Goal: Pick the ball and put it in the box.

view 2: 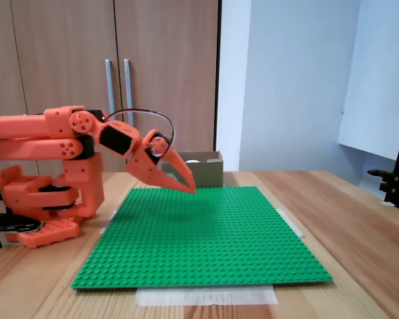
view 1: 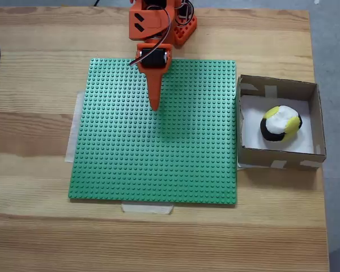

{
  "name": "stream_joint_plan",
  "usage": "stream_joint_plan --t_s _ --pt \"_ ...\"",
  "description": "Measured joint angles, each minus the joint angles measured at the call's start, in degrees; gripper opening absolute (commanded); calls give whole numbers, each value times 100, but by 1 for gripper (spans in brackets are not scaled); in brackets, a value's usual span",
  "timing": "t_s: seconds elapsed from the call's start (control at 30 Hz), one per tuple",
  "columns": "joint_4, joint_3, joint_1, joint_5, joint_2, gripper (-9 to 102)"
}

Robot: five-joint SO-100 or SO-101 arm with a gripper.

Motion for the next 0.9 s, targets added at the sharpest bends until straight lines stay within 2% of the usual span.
stream_joint_plan --t_s 0.37,0.9 --pt "457 0 0 -62 0 -1" --pt "387 0 0 -62 0 -1"
